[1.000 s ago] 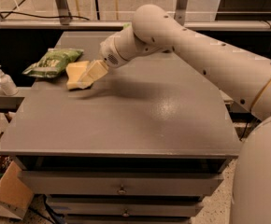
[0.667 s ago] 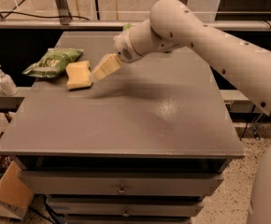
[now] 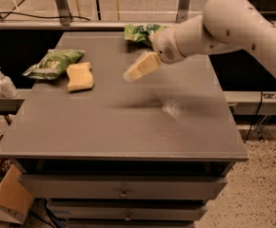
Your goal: Move sponge near green jalapeno chip bag
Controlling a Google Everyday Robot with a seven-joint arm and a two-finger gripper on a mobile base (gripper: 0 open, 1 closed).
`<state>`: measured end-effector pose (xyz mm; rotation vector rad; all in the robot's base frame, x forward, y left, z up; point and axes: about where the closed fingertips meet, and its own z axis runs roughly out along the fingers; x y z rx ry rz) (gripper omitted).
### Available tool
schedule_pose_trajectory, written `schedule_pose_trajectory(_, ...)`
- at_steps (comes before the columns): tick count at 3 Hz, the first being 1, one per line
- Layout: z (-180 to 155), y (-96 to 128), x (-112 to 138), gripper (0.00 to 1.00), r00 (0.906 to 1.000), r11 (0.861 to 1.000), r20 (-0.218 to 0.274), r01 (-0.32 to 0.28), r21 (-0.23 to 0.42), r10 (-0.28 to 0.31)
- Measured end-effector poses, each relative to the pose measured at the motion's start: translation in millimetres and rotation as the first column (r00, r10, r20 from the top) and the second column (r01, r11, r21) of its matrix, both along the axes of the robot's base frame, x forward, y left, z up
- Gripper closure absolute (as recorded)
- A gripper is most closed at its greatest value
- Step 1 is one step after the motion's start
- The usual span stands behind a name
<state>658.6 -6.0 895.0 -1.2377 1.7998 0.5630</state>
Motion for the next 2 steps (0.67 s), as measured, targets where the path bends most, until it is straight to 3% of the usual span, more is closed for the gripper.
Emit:
schedule_pose_trajectory(1,-1.0,-57.9,-30.8,0.0,0.9982,0.998,-0.021,0.056,0.022,-0.055)
schedule_pose_trajectory(2,-1.5,-86.4,-36.2,0.0,0.9948,0.995,-0.024,0.1,0.026,-0.099)
